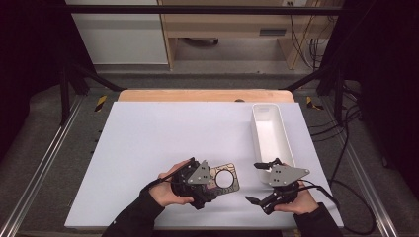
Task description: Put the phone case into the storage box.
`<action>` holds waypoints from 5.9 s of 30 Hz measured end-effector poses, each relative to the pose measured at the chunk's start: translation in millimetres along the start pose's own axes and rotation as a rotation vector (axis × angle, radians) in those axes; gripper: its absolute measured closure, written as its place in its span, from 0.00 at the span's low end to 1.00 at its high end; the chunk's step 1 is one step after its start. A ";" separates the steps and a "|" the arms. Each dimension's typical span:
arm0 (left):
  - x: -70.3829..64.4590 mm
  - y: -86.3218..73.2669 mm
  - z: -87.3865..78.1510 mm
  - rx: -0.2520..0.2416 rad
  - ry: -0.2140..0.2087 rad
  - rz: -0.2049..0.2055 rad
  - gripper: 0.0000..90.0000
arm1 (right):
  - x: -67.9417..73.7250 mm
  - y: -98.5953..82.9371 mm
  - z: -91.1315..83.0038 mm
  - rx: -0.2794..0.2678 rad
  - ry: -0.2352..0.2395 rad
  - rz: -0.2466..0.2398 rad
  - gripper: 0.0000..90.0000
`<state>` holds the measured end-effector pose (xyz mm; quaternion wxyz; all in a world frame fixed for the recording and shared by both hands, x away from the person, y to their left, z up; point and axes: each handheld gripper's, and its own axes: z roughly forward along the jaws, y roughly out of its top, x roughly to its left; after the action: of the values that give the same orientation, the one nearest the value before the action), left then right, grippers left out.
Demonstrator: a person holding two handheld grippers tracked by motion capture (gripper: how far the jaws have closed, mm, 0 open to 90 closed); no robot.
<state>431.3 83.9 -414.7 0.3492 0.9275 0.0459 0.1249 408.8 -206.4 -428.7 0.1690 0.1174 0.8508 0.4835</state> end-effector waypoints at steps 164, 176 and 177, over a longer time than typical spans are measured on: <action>-2.7 -16.7 -29.2 -0.040 -0.017 -0.059 0.01 | -4.7 49.0 9.3 0.097 0.214 -0.170 0.14; -1.0 -15.9 -22.5 0.017 -0.047 -0.117 0.00 | -10.9 70.6 7.9 0.192 0.243 -0.177 0.14; -1.0 -15.3 -21.5 0.024 -0.050 -0.113 0.00 | -11.1 71.6 7.8 0.196 0.245 -0.176 0.14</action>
<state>424.7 108.9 -409.4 0.3458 0.9304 0.0907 0.0812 424.7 -168.1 -368.8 0.0937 -0.0014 0.9152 0.3920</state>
